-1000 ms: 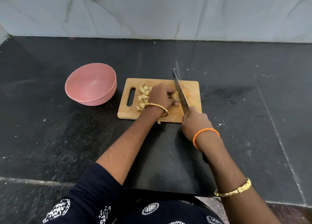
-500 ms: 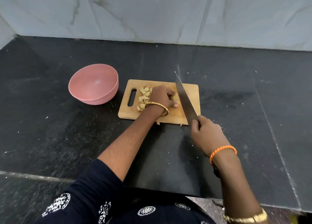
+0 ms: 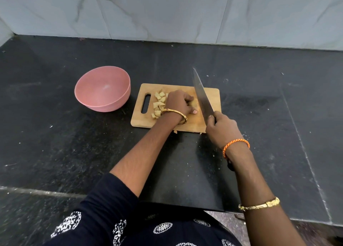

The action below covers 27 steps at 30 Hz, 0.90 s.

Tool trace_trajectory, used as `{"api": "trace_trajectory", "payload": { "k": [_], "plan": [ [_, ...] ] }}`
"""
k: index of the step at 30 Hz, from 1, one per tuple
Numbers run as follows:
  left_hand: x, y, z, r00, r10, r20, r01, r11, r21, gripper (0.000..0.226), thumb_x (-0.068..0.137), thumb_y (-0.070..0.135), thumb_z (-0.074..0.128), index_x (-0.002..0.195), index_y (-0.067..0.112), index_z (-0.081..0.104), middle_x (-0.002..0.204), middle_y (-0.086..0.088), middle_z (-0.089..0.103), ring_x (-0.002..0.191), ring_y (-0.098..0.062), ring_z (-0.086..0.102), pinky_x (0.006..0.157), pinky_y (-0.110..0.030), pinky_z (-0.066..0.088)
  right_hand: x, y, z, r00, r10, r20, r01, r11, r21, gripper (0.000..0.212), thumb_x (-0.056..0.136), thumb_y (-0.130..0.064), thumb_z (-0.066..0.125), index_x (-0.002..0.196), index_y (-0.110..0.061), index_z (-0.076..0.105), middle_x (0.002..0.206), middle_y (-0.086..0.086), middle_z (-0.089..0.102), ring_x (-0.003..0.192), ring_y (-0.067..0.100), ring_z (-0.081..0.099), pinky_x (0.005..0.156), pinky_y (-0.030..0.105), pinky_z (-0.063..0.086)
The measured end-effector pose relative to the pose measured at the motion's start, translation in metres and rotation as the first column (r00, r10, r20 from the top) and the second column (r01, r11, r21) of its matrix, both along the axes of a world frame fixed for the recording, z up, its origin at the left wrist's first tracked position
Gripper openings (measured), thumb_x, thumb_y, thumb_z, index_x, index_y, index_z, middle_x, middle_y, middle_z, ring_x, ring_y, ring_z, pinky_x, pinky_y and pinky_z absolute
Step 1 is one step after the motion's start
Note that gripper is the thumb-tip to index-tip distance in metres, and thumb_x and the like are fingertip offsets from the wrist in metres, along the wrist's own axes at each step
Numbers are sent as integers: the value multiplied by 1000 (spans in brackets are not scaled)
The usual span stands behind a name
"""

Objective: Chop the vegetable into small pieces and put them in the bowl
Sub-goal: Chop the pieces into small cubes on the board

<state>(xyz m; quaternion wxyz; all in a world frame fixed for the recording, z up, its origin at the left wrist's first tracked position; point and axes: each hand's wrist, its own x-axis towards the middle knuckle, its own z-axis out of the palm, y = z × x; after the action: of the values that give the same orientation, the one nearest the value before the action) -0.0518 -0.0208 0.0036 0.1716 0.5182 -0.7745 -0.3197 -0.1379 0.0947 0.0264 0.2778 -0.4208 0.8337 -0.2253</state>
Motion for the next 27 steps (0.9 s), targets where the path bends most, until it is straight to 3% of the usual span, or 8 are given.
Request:
{"api": "trace_trajectory", "payload": {
  "k": [9, 13, 17, 20, 23, 27],
  "plan": [
    [1, -2, -1, 1000, -1, 0, 1, 1000, 10, 56, 63, 18, 84, 114, 6, 64, 110, -10, 69, 98, -22, 63, 94, -33, 49, 9, -12, 6, 995, 65, -82, -58, 995, 79, 26, 100, -25, 31, 108, -8, 49, 83, 9, 46, 82, 30, 51, 79, 39, 49],
    [0, -2, -2, 1000, 0, 1, 0, 1000, -12, 56, 63, 19, 84, 114, 6, 64, 110, -10, 69, 100, -22, 63, 93, -29, 48, 1, -14, 10, 994, 98, -53, -91, 989, 113, 29, 100, -24, 30, 111, -5, 49, 98, 16, 47, 82, 30, 47, 74, 32, 38],
    [1, 0, -1, 1000, -13, -1, 13, 999, -39, 46, 62, 16, 84, 103, 2, 70, 102, -13, 71, 95, -22, 64, 87, -25, 49, 10, -1, 1, 997, 75, -24, -70, 986, 154, 30, 100, -24, 31, 114, -4, 47, 106, 20, 51, 92, 35, 53, 81, 37, 43],
    [3, 0, 3, 1000, -28, -5, 28, 998, -56, 40, 60, 14, 85, 93, -3, 72, 93, -16, 72, 89, -26, 66, 84, -38, 53, 22, 18, -2, 999, 36, -27, -31, 986, 163, 25, 99, -25, 33, 109, -6, 45, 105, 20, 51, 96, 39, 56, 85, 43, 47],
    [4, 1, 4, 999, -29, -34, 27, 998, -62, 40, 61, 12, 85, 96, -1, 71, 96, -14, 72, 89, -22, 65, 85, -33, 53, 26, 43, 3, 999, 29, -28, -24, 985, 173, 18, 99, -27, 31, 97, -13, 43, 96, 17, 49, 95, 39, 55, 85, 42, 47],
    [4, 1, 3, 999, -20, -33, 19, 999, -32, 51, 61, 15, 85, 107, 2, 67, 104, -12, 71, 93, -19, 65, 88, -25, 49, 18, 62, 13, 1000, -15, 17, 13, 994, 106, 26, 98, -29, 31, 88, -11, 48, 90, 17, 58, 86, 37, 57, 76, 38, 48]
  ]
}}
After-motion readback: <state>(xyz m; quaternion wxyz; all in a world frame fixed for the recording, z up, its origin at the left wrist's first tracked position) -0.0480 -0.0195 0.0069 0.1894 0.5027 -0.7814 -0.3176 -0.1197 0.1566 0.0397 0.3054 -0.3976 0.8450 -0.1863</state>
